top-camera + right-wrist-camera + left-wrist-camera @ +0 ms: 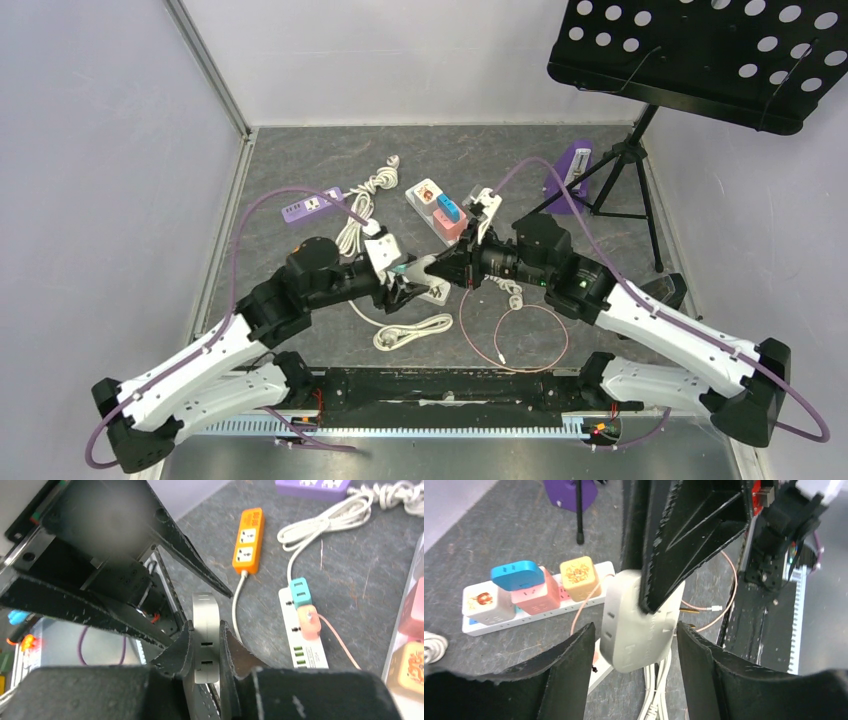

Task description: Insert the plug

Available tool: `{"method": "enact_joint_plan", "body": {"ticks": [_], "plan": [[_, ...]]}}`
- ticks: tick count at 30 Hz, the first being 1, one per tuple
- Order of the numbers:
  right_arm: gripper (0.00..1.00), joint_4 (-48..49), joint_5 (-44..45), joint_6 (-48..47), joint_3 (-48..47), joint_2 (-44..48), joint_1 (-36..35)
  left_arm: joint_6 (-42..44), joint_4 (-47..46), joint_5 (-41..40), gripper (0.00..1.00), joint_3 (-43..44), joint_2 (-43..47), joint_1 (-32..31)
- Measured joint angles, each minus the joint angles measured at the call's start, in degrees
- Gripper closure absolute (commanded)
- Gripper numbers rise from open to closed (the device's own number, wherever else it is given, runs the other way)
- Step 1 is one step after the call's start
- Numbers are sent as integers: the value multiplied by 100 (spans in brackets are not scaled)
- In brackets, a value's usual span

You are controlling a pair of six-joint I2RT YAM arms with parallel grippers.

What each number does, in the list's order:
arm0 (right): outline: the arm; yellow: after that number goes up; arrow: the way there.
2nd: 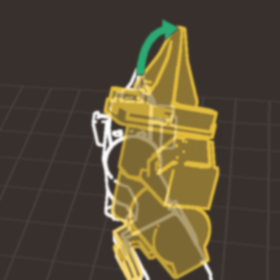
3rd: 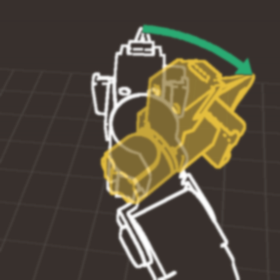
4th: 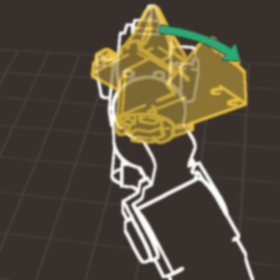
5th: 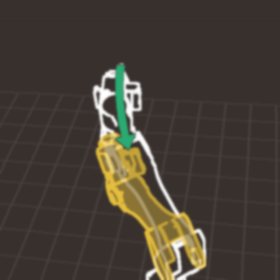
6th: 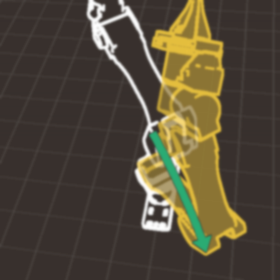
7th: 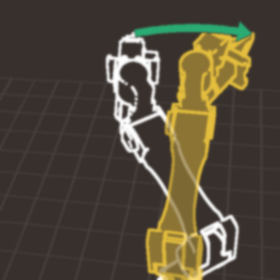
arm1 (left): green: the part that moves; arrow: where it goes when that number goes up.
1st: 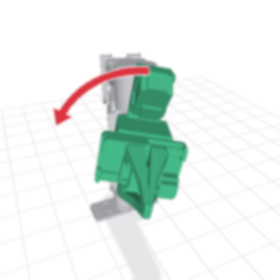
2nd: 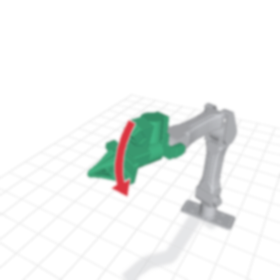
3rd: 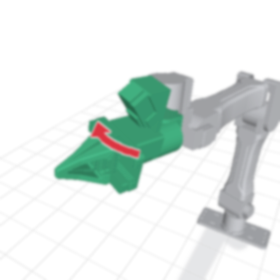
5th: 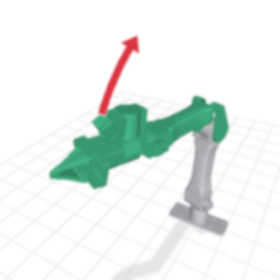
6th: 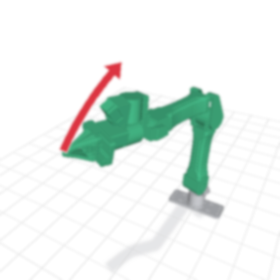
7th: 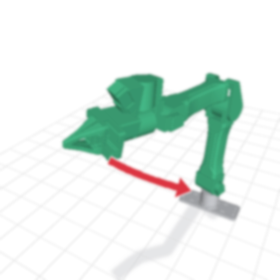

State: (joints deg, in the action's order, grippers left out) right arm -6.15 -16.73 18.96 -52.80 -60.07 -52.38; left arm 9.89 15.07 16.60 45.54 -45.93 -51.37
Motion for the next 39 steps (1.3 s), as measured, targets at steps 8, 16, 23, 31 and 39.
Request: {"method": "enact_joint_plan", "body": {"ticks": [8, 16, 23, 31, 39], "plan": [[100, 1285, -74, 299, 269, 752, 0, -1436, -57, -774, 24, 459, 782, -13], [100, 2782, -210, 754, 597, 1128, 0, -3305, -750, -551, 43, 688, 601, -13], [100, 3283, -295, 986, 612, 1075, 17, -4183, -1351, 203, 74, 778, 297, -13], [100, 3447, -479, 1163, 612, 1102, 11, -4301, -1521, 459, 49, 778, 361, -20], [100, 3248, -750, 1117, 612, 1108, 0, -4352, -1670, 181, 68, 778, 518, -13]]}}
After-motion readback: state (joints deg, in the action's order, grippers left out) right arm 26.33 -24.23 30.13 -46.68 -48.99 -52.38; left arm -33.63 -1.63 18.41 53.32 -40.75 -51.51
